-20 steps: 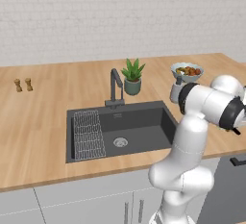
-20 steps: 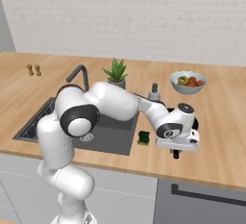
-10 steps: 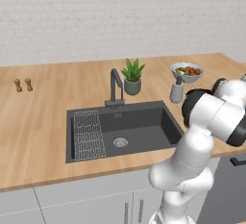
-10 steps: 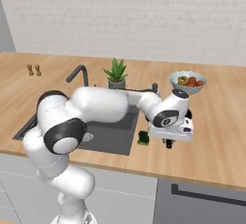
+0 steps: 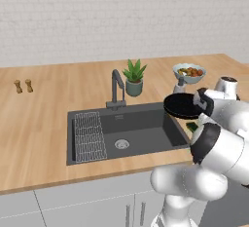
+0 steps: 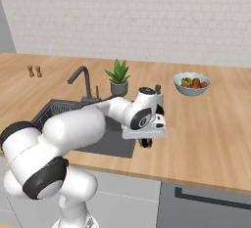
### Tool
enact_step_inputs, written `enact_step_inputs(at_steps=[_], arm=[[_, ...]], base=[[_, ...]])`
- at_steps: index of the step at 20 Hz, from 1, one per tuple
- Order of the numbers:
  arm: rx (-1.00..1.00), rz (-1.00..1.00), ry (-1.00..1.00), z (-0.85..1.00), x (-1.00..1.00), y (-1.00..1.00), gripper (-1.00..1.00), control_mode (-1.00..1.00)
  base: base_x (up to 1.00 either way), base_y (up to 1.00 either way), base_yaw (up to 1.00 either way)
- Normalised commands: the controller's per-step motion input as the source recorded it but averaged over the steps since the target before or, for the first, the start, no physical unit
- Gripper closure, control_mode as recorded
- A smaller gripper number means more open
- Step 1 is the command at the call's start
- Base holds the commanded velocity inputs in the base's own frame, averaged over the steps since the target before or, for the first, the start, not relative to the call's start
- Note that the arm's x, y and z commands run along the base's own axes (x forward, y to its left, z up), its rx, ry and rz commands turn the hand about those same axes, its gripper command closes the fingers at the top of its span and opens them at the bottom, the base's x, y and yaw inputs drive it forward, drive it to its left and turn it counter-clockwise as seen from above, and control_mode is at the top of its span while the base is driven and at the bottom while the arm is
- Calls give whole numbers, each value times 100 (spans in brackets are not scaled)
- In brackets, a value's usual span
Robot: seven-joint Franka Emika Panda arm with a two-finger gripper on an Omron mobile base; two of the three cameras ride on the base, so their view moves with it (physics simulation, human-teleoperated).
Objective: Pick the pan and sponge and place them into the sink. Then turn on the water.
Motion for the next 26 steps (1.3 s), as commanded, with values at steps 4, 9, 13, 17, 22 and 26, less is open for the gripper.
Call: enact_step_inputs(at_steps=[4, 9, 13, 17, 22, 26], arm=[[0, 38, 4, -1, 14, 100, 100, -100], [0, 38, 13, 0, 38, 100, 100, -100], [0, 30, 15, -1, 54, 88, 100, -100], [0, 12, 15, -15, 76, 37, 100, -100], [4, 3, 6, -38, 67, 2, 100, -100], [6, 1, 1, -61, 51, 0, 100, -100]], base=[[0, 0, 0], [0, 0, 0], [0, 0, 0], [0, 0, 0], [0, 0, 0], [0, 0, 0]])
